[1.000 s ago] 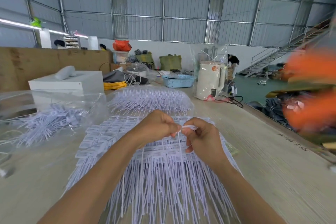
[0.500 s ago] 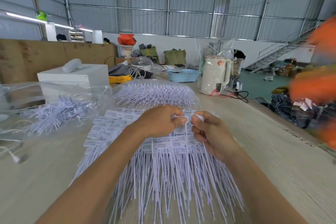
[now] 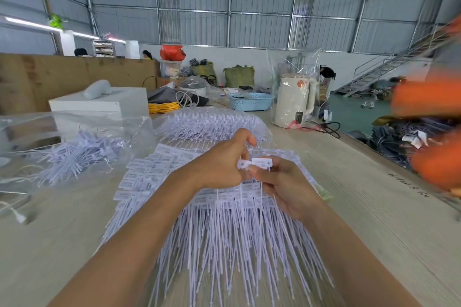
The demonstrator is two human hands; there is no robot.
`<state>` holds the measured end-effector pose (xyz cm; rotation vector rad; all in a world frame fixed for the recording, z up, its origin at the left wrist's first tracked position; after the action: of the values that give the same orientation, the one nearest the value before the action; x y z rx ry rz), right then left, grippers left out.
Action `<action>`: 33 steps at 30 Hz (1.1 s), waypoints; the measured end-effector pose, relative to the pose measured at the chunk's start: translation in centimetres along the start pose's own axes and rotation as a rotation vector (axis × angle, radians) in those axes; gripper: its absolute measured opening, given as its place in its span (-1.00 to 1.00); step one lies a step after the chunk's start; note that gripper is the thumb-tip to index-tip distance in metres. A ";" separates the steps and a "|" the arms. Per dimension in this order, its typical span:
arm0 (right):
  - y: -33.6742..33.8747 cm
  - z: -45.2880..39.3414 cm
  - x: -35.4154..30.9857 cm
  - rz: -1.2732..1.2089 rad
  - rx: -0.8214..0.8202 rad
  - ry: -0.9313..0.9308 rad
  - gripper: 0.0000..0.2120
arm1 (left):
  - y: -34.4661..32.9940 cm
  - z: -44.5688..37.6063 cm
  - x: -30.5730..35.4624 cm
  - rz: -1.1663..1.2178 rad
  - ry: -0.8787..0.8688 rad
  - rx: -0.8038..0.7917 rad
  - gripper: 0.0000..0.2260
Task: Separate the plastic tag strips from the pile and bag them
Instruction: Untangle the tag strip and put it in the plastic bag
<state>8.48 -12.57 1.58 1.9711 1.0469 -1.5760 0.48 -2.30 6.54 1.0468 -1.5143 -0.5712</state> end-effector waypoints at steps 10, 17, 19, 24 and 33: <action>0.6 -0.3 -0.9 0.068 0.090 0.141 -0.83 | 1.6 0.0 -1.6 -0.206 0.148 0.032 -0.75; 0.2 -0.1 -0.7 0.121 0.065 0.122 -0.94 | 1.3 0.0 -1.7 0.026 0.153 0.078 -0.80; 0.4 -0.1 -1.0 0.195 0.112 0.222 -0.88 | 1.0 -0.2 -1.6 0.136 0.188 0.098 -0.78; 0.0 -0.2 -1.6 0.374 0.131 0.440 -0.86 | 0.6 -0.5 -1.4 0.444 0.279 0.044 -0.76; -0.3 -0.2 -1.5 0.608 0.167 0.589 -0.84 | 1.0 -0.7 -2.0 0.513 0.315 -0.005 -0.65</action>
<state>8.23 -12.70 3.12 2.6180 0.4088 -0.7930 0.71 -0.01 6.50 0.6652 -1.4214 -0.0465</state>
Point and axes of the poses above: each hand's wrist, its own z-axis away from the middle knuckle, its own y-axis out of the back of the hand, x = y × z, the point moved 4 cm from there along -z, towards the middle knuckle, and after that the axes turned 6 degrees about y, right-handed, at the moved point
